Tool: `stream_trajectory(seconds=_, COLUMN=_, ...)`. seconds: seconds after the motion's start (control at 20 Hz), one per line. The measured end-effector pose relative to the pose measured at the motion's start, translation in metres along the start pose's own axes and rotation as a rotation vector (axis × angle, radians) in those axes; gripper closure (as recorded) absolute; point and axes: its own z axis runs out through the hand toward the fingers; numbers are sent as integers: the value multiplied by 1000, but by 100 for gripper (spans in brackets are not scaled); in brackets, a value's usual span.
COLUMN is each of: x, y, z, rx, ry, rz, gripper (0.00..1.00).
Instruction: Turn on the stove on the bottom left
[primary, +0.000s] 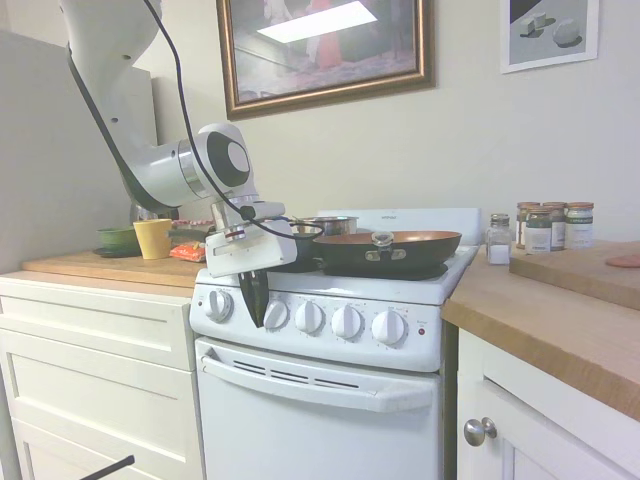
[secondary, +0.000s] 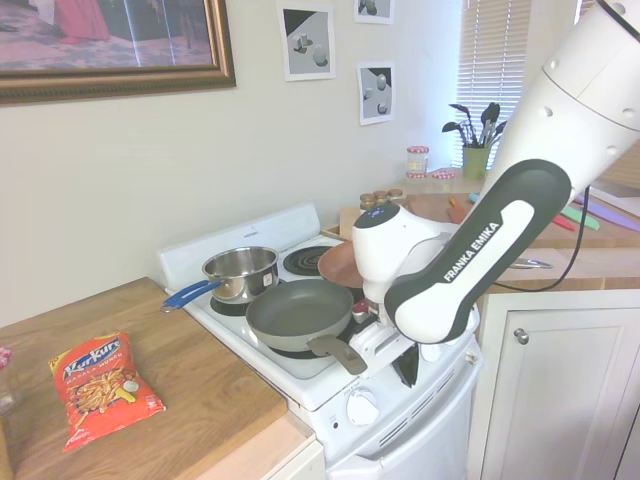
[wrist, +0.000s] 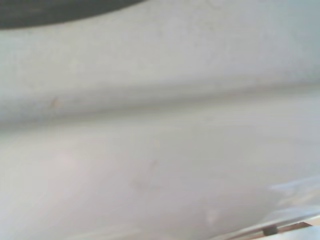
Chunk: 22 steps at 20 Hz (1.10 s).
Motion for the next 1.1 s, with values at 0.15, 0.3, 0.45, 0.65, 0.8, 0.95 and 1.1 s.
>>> stream_trajectory(seconds=0.15, x=-1, y=-1, z=0, rx=1, ry=-2, rz=0, gripper=100)
stream_trajectory(seconds=0.3, x=-3, y=-2, z=-1, rx=6, ry=-7, rz=-2, gripper=100)
stream_trajectory(seconds=0.45, x=-7, y=-6, z=-3, rx=14, ry=-13, rz=-6, gripper=100)
stream_trajectory(seconds=0.65, x=-16, y=-12, z=-7, rx=27, ry=-19, rz=-12, gripper=100)
stream_trajectory(seconds=0.8, x=-23, y=-15, z=-15, rx=54, ry=-26, rz=3, gripper=100)
stream_trajectory(seconds=0.95, x=-29, y=-12, z=-25, rx=103, ry=-33, rz=26, gripper=100)
stream_trajectory(seconds=1.1, x=-37, y=-4, z=-29, rx=135, ry=-42, rz=45, gripper=100)
